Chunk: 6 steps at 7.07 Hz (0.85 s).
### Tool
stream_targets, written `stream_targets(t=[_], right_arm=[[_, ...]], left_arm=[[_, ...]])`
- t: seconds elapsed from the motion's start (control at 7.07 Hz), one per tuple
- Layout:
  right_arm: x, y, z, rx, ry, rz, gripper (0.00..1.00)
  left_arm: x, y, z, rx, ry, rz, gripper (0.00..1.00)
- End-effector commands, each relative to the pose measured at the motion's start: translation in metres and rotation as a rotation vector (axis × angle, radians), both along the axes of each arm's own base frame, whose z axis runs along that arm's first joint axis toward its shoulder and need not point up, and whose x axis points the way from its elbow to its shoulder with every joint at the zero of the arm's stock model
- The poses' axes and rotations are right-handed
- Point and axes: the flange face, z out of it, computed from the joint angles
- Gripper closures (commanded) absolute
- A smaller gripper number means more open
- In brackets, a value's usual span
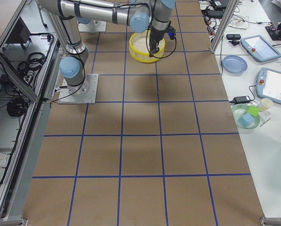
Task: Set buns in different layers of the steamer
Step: 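Place the top tier back onto the lower tier with the right gripper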
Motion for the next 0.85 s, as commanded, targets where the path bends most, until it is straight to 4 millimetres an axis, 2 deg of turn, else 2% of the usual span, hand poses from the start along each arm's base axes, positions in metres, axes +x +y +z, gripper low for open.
stream_targets(t=[0.0,0.14,0.42,0.71], right_arm=[[0.114,0.003,-0.043,-0.012,0.027,-0.032,0.92],[0.151,0.006,-0.064,-0.015,0.014,-0.057,0.92],[0.196,0.013,-0.106,0.029,0.04,-0.038,0.93],[0.203,0.012,-0.113,0.022,0.047,-0.016,0.93]], left_arm=[[0.048,0.0,-0.029,0.107,-0.003,-0.008,0.0],[0.058,0.004,-0.048,0.151,-0.056,-0.011,0.0],[0.07,0.004,-0.064,0.184,-0.075,-0.003,0.0],[0.075,0.0,-0.083,0.212,-0.065,0.004,0.0]])
